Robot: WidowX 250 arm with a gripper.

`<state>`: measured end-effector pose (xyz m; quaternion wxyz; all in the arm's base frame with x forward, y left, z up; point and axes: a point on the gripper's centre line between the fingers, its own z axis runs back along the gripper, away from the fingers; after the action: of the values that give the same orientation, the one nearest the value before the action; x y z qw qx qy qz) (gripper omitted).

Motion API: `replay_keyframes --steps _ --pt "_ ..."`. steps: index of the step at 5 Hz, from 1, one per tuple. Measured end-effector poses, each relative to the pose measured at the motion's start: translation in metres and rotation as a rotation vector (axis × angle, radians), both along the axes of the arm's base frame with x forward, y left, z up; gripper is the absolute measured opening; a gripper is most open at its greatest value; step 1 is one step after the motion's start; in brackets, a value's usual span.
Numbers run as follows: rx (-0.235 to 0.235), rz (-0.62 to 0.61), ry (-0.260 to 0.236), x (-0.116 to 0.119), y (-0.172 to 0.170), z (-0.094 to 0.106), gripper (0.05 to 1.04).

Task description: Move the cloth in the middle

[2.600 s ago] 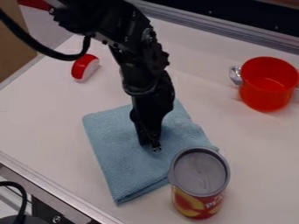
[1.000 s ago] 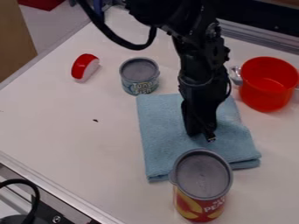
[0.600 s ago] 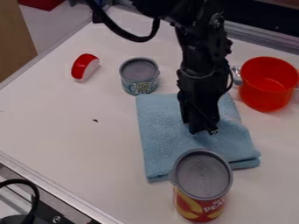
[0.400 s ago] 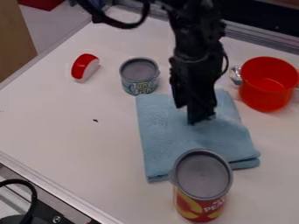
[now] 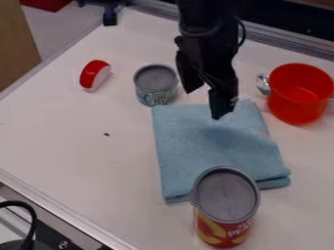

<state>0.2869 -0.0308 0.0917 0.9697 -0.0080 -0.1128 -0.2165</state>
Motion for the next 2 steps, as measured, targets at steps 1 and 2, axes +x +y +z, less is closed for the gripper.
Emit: replay_keyframes --steps 1,2 --pt "0.031 0.105 0.048 -0.004 0.019 0.003 0.998" --pt "0.031 0.265 0.111 -0.014 0.046 0.003 0.998"
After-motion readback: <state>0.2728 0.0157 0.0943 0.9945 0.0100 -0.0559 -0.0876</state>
